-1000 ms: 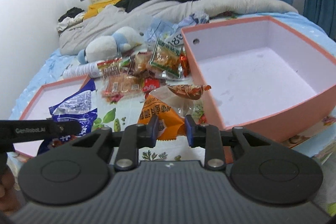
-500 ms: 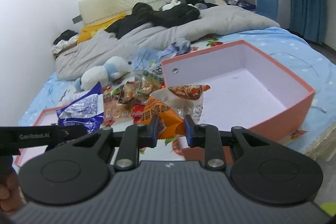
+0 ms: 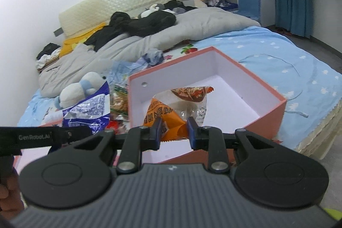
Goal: Organize snacks
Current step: 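Carry both held bags over the deep pink box with both tools, then open both tools to drop the bags into the deep pink box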
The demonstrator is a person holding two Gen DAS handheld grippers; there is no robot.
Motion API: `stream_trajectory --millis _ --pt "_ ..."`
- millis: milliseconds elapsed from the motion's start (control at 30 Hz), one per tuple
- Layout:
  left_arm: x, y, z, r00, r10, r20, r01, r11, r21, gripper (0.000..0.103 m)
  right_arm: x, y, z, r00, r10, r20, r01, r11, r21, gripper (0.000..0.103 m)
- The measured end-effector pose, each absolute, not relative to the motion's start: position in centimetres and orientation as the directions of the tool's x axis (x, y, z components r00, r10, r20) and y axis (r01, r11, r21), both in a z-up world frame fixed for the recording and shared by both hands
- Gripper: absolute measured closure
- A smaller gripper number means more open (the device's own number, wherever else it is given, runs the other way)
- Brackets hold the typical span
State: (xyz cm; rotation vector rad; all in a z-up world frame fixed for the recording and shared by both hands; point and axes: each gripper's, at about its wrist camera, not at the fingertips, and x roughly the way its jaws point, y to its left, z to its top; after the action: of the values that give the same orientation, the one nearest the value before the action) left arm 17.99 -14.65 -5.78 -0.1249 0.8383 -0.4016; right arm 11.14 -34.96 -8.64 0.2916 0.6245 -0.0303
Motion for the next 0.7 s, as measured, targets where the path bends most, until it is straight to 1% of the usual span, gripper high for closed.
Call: stream_trajectory --millis 567,700 --pt "29.7 -22.5 -10.6 0.481 -0.453 -0.751 0.404 0.875 -0.269 0.073 19.8 -39.1 -13.7 0.733 0.062 -0.678 0.150 0.957 0.249 0.075" --pt "32.5 -23.8 -12.2 0.462 -0.444 -0.768 0.414 0.873 -0.256 0.073 21.6 -39.6 -15.2 0.710 0.061 -0.701 0.159 0.957 0.244 0.075"
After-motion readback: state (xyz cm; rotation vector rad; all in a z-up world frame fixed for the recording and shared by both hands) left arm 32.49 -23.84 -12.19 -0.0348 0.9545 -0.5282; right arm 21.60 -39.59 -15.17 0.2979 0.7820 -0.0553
